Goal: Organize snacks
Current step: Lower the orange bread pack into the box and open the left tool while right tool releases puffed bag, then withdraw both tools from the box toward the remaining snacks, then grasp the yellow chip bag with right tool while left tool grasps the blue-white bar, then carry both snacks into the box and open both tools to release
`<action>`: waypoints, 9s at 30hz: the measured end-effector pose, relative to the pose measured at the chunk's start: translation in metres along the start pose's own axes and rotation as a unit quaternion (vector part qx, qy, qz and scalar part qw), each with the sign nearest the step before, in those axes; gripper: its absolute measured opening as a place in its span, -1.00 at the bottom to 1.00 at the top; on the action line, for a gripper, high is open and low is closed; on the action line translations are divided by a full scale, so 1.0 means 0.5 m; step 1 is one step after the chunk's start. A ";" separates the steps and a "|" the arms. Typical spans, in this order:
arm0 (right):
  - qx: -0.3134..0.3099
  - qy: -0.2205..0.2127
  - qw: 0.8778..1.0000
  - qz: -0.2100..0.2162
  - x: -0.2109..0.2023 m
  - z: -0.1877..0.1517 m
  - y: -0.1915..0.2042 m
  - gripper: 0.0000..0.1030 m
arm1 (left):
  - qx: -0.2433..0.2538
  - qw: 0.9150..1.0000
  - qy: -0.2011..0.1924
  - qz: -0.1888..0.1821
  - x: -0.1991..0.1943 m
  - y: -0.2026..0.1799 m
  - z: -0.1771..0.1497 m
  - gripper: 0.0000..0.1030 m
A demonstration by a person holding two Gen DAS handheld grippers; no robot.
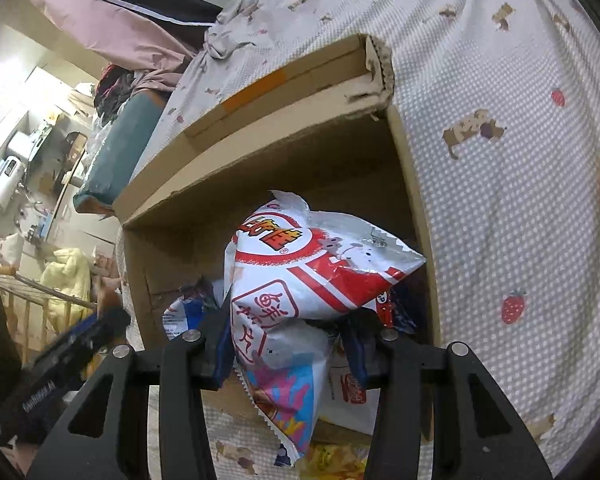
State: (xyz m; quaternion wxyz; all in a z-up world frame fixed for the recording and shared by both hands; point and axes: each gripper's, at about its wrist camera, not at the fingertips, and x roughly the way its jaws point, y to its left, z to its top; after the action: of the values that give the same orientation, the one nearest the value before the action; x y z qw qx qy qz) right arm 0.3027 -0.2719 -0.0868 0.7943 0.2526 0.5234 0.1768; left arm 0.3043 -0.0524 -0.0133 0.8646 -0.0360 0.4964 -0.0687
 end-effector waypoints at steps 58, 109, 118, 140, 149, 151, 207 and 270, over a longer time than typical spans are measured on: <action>0.001 -0.065 0.998 0.019 -0.130 -0.034 0.012 0.88 | -0.025 0.999 -0.026 0.032 -0.054 0.050 -0.054 0.83; -0.130 0.137 0.971 -0.144 0.038 -0.310 0.019 0.02 | -0.127 0.990 0.054 -0.019 -0.057 0.103 -0.324 0.83; -0.151 0.155 0.976 -0.022 0.035 -0.347 0.091 0.01 | -0.137 0.988 0.068 -0.002 -0.040 0.118 -0.338 0.83; -0.077 0.095 0.991 -0.051 -0.047 -0.305 -0.009 0.01 | -0.087 0.973 0.214 0.002 0.101 0.036 -0.432 -0.18; -0.078 0.094 0.991 -0.050 -0.052 -0.308 -0.002 0.01 | -0.055 0.973 0.224 0.011 0.117 0.019 -0.448 -0.75; -0.079 0.093 0.991 -0.048 -0.055 -0.309 -0.003 0.01 | -0.049 0.977 0.208 0.023 0.104 0.036 -0.439 -0.75; -0.065 -0.080 0.992 0.073 -0.211 -0.191 0.043 0.02 | -0.030 0.996 -0.028 0.081 -0.171 0.107 -0.201 -0.75; -0.021 -0.024 0.997 0.067 -0.033 -0.013 0.078 0.90 | -0.024 0.993 -0.040 0.105 -0.007 0.059 -0.017 0.34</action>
State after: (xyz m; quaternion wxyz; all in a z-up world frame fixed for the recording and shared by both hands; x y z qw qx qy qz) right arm 0.2895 -0.2478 -0.0535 0.7981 0.2744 0.4821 0.2350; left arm 0.2976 -0.0224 -0.0183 0.8853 -0.0067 0.4635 0.0357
